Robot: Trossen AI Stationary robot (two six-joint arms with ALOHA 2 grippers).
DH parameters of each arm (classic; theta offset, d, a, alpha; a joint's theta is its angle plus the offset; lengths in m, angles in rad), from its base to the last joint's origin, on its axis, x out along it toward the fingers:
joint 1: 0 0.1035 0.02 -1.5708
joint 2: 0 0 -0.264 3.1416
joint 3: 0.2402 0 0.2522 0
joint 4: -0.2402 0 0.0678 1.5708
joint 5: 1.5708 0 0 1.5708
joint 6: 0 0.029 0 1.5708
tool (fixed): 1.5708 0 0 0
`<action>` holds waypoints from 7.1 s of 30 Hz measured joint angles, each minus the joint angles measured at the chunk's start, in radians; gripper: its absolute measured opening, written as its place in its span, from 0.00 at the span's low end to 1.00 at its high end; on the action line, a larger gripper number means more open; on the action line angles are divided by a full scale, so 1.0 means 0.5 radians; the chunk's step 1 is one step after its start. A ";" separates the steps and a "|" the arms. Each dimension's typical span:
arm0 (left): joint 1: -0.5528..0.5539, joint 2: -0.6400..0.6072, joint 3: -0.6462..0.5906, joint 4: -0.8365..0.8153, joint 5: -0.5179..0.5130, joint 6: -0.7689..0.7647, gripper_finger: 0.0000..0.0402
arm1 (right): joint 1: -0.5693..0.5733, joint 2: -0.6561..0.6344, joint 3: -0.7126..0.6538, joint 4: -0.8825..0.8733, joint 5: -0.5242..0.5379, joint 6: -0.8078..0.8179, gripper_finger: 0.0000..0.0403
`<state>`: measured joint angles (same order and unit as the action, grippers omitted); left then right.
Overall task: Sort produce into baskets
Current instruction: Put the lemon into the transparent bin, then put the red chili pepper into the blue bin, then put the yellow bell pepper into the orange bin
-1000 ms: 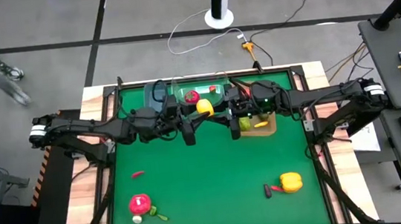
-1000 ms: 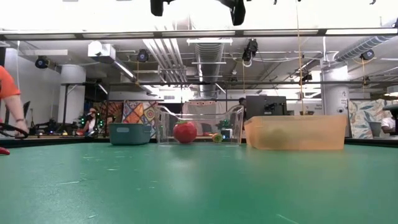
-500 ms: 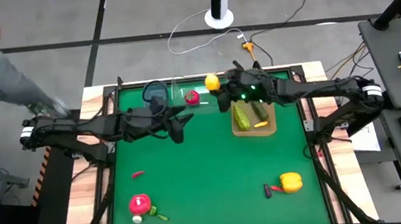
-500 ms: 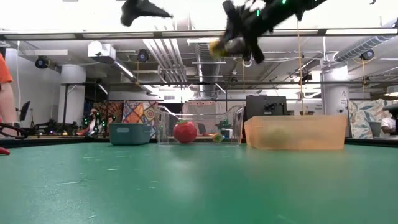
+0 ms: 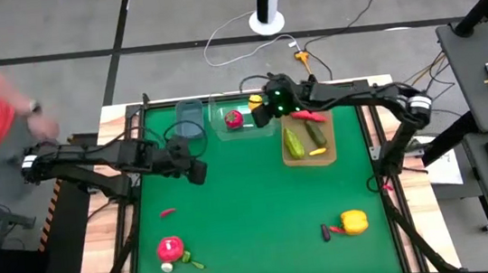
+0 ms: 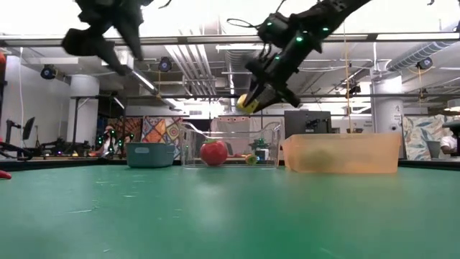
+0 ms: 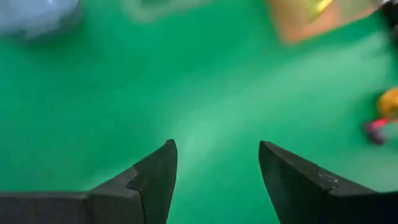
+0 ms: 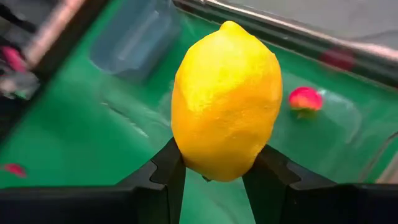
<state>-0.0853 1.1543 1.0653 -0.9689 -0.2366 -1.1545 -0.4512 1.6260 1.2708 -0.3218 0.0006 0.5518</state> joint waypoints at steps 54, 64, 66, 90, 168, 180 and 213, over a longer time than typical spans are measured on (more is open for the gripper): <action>-0.271 0.361 -0.797 -0.061 0.898 0.538 0.50 | -0.005 0.245 0.688 -1.135 0.088 -0.321 0.75; -0.273 0.524 -0.912 0.109 0.913 0.509 0.36 | -0.005 0.245 0.688 -1.129 0.089 -0.321 0.76; -0.273 0.547 -0.895 0.111 0.911 0.512 0.27 | -0.005 0.244 0.688 -1.128 0.088 -0.320 0.75; 0.891 0.412 0.235 -0.112 0.295 1.816 0.01 | 0.004 -0.213 0.687 -1.360 0.089 -0.286 0.71; 0.598 0.106 0.313 0.218 -0.033 1.302 0.42 | 2.059 -0.459 -0.505 -1.581 -0.483 2.931 0.92; 0.598 0.110 0.313 0.218 -0.048 1.304 0.42 | 2.064 -0.417 -0.712 -1.381 -0.593 2.907 0.92; 0.256 0.110 0.319 0.240 -0.049 1.261 0.42 | 1.179 -0.829 -0.168 -1.680 0.689 1.966 0.81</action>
<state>0.0427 1.2091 1.2247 -0.8490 -0.2611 -0.5238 0.1383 1.2118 1.1868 -1.1616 0.3453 1.5346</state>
